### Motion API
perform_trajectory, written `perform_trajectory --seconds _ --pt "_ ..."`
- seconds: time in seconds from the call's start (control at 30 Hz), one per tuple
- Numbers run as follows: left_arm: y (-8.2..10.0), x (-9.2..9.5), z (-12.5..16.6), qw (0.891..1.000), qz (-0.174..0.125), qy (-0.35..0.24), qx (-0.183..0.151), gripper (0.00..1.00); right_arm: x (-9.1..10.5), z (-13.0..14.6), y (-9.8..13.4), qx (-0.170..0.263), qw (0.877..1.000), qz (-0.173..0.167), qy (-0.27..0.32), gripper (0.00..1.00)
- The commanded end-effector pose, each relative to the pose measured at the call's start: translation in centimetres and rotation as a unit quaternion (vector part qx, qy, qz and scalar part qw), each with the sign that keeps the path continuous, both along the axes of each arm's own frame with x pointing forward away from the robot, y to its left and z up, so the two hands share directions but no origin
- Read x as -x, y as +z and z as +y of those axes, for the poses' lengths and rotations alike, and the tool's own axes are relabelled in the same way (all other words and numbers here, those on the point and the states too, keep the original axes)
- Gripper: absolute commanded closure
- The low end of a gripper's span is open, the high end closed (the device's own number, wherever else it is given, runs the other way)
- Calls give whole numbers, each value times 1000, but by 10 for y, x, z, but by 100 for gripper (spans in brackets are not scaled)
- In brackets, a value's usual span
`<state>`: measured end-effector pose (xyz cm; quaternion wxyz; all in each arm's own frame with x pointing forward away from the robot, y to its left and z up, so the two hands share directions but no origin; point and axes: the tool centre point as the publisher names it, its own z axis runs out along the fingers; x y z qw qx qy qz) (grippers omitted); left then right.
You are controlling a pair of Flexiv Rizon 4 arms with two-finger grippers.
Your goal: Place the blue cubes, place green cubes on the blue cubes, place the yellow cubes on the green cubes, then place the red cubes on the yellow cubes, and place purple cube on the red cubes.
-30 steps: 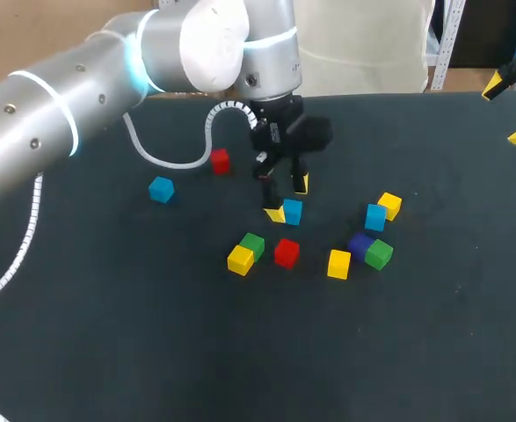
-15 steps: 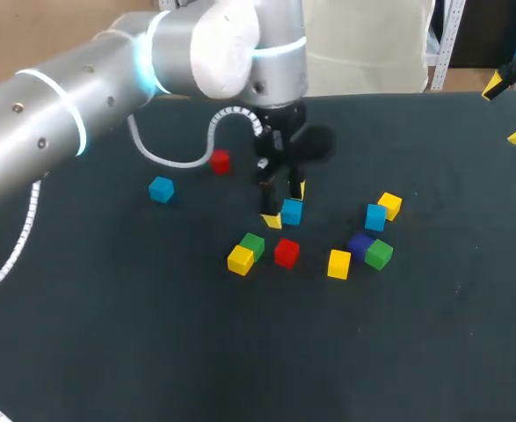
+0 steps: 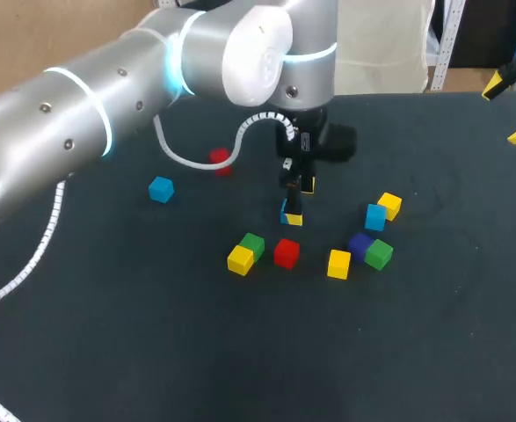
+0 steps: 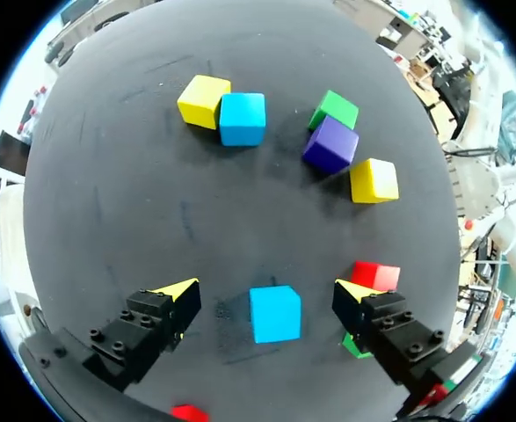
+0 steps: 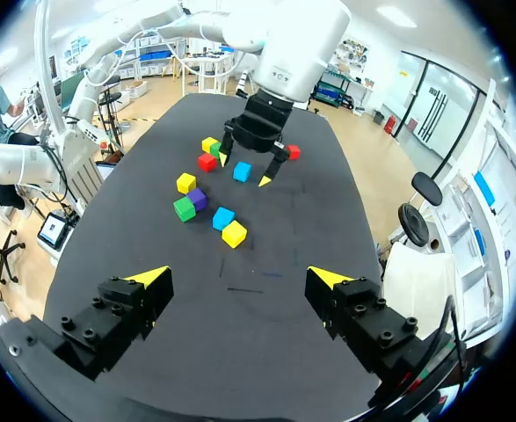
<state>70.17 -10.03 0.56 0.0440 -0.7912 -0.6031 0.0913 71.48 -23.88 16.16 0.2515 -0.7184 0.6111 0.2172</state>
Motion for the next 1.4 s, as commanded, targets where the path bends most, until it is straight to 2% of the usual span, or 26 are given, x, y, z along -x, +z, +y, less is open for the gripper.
perform_trajectory --seconds 0.03,0.5,0.53,0.57,0.7,0.8,0.87,1.13,1.4 --pt "-3 9 5 1000 -12 1 6 0 0 0 0 0 1000 0 0 0" --pt "-3 7 8 1000 -23 4 0 1 0 0 0 0 1000 0 0 0" --pt "-3 6 8 1000 -24 3 0 29 0 0 0 0 1000 0 0 0" --pt "-4 6 8 1000 -24 4 -7 52 0 0 0 0 1000 0 0 0" --pt "-6 5 9 1000 -23 5 -5 56 0 0 0 0 1000 0 0 0" --pt "-8 5 9 1000 -22 7 -5 80 0 0 0 0 1000 0 0 0" --pt "-8 5 10 1000 -22 8 -7 100 0 0 0 0 1000 0 0 0" --pt "-7 5 9 999 -24 24 -1 100 0 0 0 0 1000 0 0 0" --pt "-5 1 12 997 -18 81 9 100 0 0 0 0 1000 0 0 0"
